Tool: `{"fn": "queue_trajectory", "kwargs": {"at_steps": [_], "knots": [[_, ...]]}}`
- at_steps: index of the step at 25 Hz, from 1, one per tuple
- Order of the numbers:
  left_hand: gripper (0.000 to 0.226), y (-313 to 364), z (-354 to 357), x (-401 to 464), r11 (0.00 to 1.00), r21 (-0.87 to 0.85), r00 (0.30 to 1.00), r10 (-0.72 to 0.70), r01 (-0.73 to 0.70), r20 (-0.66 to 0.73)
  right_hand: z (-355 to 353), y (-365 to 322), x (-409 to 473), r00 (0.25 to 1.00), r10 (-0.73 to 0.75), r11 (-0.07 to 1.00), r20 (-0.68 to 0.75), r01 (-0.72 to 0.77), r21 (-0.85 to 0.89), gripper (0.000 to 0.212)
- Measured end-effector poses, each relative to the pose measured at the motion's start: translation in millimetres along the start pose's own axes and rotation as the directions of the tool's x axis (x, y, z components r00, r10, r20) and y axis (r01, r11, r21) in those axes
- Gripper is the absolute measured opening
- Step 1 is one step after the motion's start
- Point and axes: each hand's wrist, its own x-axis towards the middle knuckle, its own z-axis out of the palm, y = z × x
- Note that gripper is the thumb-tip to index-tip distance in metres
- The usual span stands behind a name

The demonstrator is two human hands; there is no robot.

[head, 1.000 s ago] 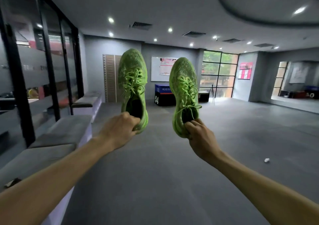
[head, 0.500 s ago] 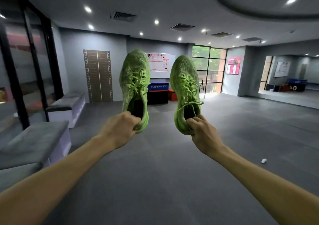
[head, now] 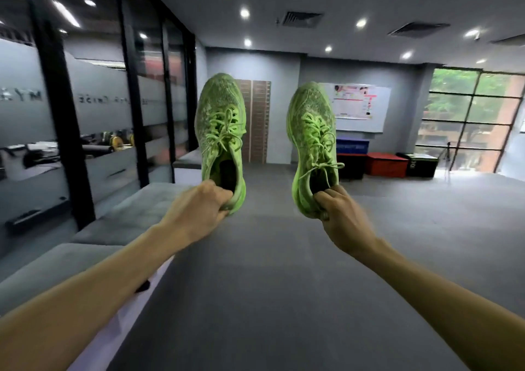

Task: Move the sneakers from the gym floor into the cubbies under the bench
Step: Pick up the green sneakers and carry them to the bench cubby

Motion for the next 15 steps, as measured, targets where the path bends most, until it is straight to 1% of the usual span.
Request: {"fn": "queue_trajectory", "kwargs": {"at_steps": [2,8,11,15], "knots": [[0.018,-32,1,2,0.995,0.051,0.996,-0.084,0.085,-0.013,43,-4,38,0.998,-0.064,0.997,0.018,0.063,0.046,0.022],[0.011,-141,0,-9,0.919,0.258,0.954,-0.295,0.3,-0.058,166,-51,145,0.957,-0.288,0.93,0.025,0.274,0.244,0.019],[0.011,-199,-5,-14,0.854,0.323,0.911,-0.406,0.408,-0.078,221,-91,201,0.921,-0.388,0.865,0.017,0.358,0.352,0.02],[0.009,-253,-20,-30,0.758,0.4,0.845,-0.526,0.515,-0.091,279,-151,257,0.842,-0.538,0.751,-0.045,0.502,0.429,0.017]]}}
